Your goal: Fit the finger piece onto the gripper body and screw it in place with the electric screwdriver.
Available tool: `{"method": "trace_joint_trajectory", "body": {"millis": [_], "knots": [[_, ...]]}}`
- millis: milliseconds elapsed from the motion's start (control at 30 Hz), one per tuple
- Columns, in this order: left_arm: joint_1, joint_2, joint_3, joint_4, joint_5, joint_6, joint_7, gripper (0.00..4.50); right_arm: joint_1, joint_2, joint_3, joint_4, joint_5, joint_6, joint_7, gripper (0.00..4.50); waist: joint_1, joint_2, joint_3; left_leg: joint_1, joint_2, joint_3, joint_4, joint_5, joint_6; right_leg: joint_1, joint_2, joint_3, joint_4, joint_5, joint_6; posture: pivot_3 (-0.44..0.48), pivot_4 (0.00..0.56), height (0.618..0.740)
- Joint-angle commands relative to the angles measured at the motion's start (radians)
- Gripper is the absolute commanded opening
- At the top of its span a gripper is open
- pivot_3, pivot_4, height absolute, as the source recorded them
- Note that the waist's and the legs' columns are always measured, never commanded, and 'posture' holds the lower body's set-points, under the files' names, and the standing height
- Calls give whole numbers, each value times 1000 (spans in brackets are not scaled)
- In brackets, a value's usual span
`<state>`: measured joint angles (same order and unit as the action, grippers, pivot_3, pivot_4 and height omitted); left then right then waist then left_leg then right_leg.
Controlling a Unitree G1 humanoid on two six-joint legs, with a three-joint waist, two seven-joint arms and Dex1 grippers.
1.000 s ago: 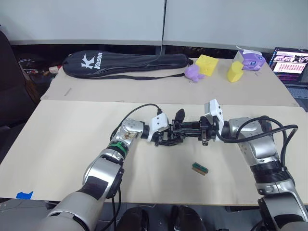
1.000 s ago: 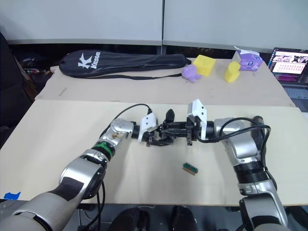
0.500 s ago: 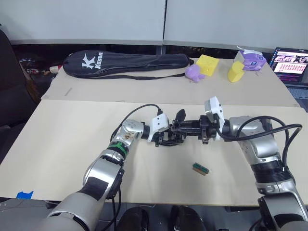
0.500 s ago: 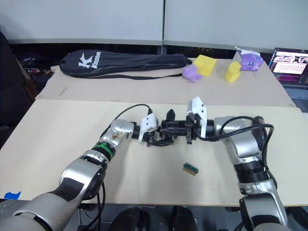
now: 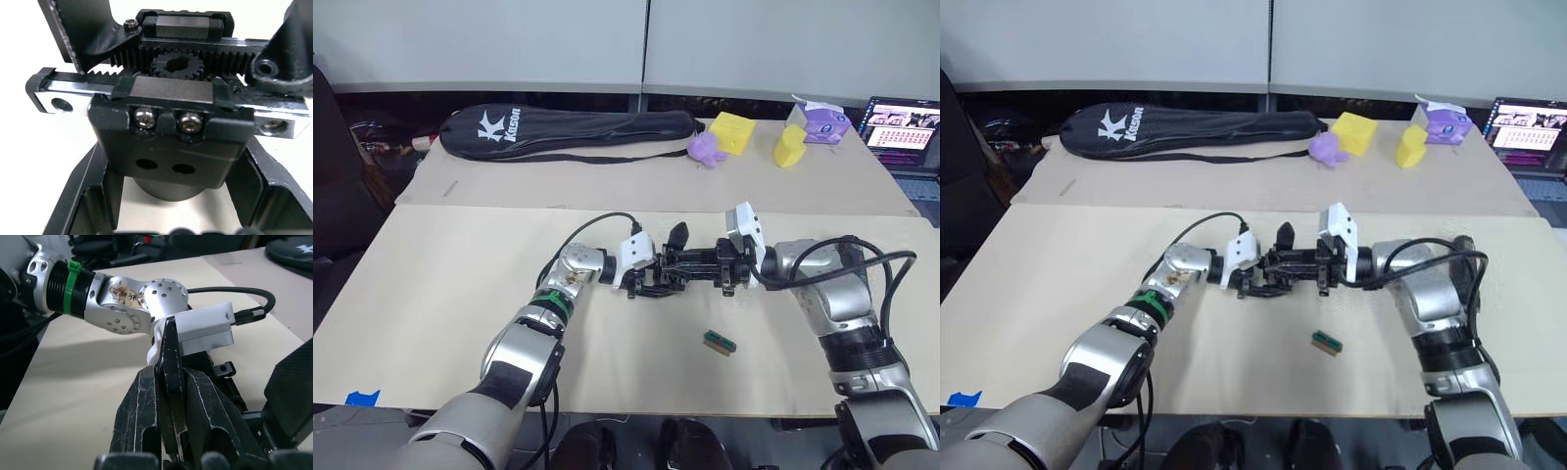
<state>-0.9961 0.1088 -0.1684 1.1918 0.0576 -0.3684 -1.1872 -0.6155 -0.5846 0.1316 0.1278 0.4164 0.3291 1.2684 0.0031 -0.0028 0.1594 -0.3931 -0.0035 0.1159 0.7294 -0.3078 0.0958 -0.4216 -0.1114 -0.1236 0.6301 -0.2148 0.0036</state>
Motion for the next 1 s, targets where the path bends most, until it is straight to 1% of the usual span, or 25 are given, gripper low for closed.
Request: {"method": "trace_joint_trajectory", "body": {"millis": [33,133,333,500,667,767,867,1000], "knots": [[15,-11,-4,-16,7,-19,-1,2323,28,-34,42,82,-87,-10,0,311,1,-1,-3,1,0,0,0,0,0,1,0,0,0,0,0,0,150,740],[25,-12,-8,-20,9,-25,-2,2323,27,-17,33,74,-49,47,-16,311,1,0,-5,3,0,0,-1,0,0,2,-1,0,0,0,0,0,150,740],[26,-12,-12,-16,13,-28,4,2323,5,22,18,64,-31,98,-57,311,-4,0,-8,3,1,0,-1,0,0,2,-3,0,0,0,0,0,150,740],[24,-11,-15,-13,17,-31,6,2323,4,7,20,88,-64,64,-53,311,-5,0,-8,3,1,0,-1,0,0,2,-3,0,1,0,-1,0,150,740],[30,-5,-17,-9,23,-38,4,2323,51,-23,39,42,-69,47,-24,311,0,0,-8,3,0,-1,-1,0,0,2,-3,0,1,0,-1,0,150,740],[28,-4,-13,-4,25,-36,8,2323,77,-12,29,49,-66,23,-48,311,1,0,-8,3,0,-1,-1,-1,0,2,-4,0,0,0,-1,0,150,740],[25,0,-9,-1,24,-34,11,2323,104,17,6,68,-77,-63,-89,311,2,0,-9,3,0,-1,-1,-1,0,2,-3,0,0,0,-1,0,150,740],[24,4,-9,0,24,-31,5,2323,142,19,19,63,-57,-72,-39,311,-1,0,-9,4,0,0,-1,-1,0,3,-3,0,0,0,-1,0,150,740]]}}
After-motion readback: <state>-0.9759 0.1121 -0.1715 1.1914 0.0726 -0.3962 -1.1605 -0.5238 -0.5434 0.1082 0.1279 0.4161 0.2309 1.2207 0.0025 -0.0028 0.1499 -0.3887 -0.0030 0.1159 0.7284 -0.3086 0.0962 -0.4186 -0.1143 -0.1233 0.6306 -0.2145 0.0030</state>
